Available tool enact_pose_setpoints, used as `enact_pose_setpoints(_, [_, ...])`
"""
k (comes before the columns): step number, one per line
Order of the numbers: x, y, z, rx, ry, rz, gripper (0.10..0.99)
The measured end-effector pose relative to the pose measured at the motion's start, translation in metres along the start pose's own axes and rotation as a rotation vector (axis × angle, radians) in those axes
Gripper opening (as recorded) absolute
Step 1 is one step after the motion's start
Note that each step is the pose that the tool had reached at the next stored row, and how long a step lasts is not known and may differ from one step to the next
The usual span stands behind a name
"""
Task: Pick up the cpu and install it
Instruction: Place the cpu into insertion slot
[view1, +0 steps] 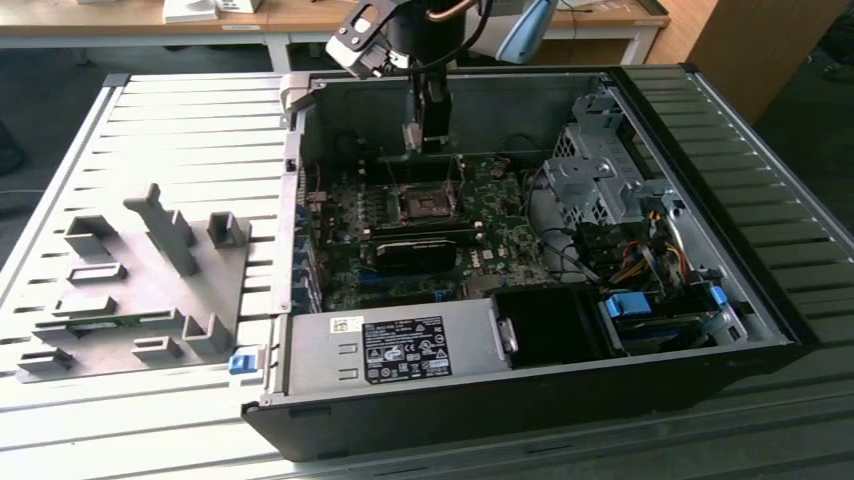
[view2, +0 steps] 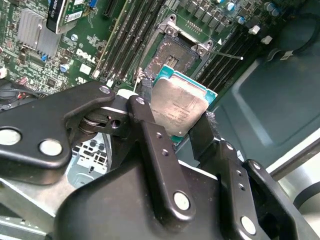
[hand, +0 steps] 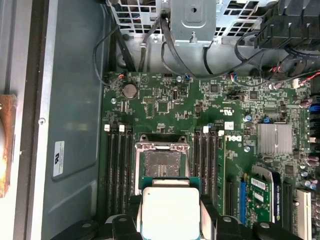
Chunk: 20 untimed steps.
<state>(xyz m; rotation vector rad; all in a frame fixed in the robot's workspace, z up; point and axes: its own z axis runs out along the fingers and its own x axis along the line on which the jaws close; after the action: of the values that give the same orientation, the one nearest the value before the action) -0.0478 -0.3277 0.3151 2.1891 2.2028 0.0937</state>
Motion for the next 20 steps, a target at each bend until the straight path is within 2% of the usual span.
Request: enact_pose_setpoints(20, [0.0042,-0.002,0.0313,0.0,-0.0004,0.004,0.545])
